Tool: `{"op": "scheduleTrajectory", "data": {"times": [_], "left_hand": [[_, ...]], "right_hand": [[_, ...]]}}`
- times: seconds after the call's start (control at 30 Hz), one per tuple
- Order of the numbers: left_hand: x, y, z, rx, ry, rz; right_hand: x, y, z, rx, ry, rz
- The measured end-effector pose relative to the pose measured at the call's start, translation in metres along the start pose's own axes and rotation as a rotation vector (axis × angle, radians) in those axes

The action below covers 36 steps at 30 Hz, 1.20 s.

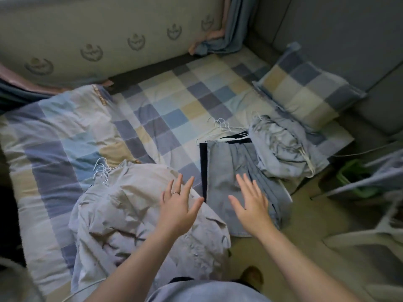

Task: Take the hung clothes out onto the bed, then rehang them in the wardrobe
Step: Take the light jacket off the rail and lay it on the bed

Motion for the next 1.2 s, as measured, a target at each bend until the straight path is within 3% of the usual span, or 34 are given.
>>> {"op": "scheduleTrajectory", "data": {"times": [0.53,0.87,1.2], "left_hand": [[0.105,0.01,0.458,0.553,0.193,-0.057],[0.185,-0.069,0.732,1.142,0.306,-0.111],[0.267,-0.243,0.969,1.826,0.28,-0.253]], "right_hand": [[-0.311,-0.146,0.292,0.268,0.071,0.452],[-0.427,-0.301,0.436,0.584,0.078,0.809],[-0.515,-0.495,0.517,1.048,-0.03,1.226]]}}
Point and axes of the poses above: each hand's wrist, its own y-axis towards the middle knuckle, its own x-axis out of the palm, z = x × y, the point moved 10 cm from there along y, towards the middle knuckle, and after that the axes turned 11 degrees about y, right-handed, at the moved point
